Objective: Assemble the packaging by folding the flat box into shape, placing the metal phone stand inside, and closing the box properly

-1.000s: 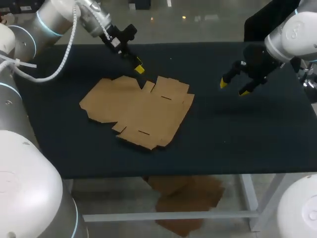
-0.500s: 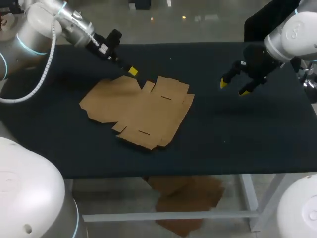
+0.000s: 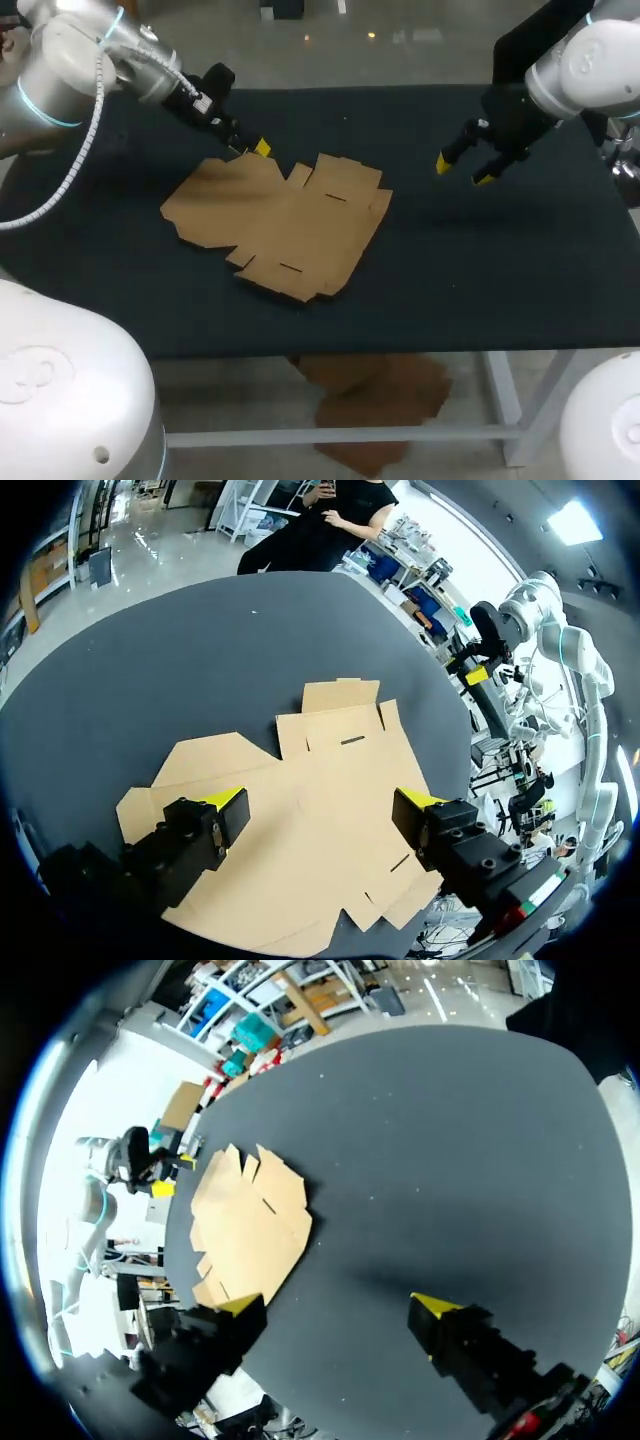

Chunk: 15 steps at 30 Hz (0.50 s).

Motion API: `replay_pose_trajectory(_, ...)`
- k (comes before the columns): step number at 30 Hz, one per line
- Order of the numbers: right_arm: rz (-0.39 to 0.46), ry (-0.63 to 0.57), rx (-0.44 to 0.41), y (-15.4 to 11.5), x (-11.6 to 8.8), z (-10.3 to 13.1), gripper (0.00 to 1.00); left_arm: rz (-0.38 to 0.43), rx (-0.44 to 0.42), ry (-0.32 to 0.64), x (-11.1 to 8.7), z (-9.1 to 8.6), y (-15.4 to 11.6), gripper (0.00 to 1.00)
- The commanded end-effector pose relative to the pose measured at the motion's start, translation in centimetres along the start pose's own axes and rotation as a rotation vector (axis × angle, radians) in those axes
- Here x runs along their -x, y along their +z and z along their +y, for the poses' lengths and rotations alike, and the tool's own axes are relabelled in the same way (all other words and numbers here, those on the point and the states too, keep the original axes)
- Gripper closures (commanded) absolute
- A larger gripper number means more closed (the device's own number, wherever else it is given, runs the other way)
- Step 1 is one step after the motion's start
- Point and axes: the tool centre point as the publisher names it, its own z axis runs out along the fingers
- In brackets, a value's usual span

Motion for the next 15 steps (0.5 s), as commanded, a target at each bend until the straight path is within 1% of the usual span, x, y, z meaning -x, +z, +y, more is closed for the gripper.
replay_pose_trajectory(1,0.017,-0.017,-0.074,1.1,0.2,2.9,0.00,-0.395,0.003,-0.052,-1.1,0.8,-0.8,0.00)
replay_pose_trajectory(3,0.021,-0.041,-0.085,1.6,0.0,3.7,0.00,-0.414,0.001,-0.079,-1.2,0.9,-0.9,0.00)
replay_pose_trajectory(5,0.026,-0.071,-0.099,2.1,-0.2,4.4,0.00,-0.429,0.004,-0.125,-1.5,1.3,-1.2,0.00)
replay_pose_trajectory(8,0.038,-0.128,-0.123,2.9,-0.6,5.4,0.00,-0.449,0.016,-0.166,-1.7,2.0,-1.6,0.00)
replay_pose_trajectory(11,0.057,-0.207,-0.164,3.8,-0.9,6.3,0.00,-0.461,0.018,-0.196,-1.8,2.7,-1.9,0.00)
replay_pose_trajectory(13,0.050,-0.234,-0.182,4.4,-1.1,6.8,0.00,-0.468,0.015,-0.212,-1.8,3.0,-2.1,0.00)
replay_pose_trajectory(15,0.061,-0.261,-0.200,5.1,-1.3,7.4,0.00,-0.475,0.014,-0.234,-1.9,3.4,-2.4,0.00)
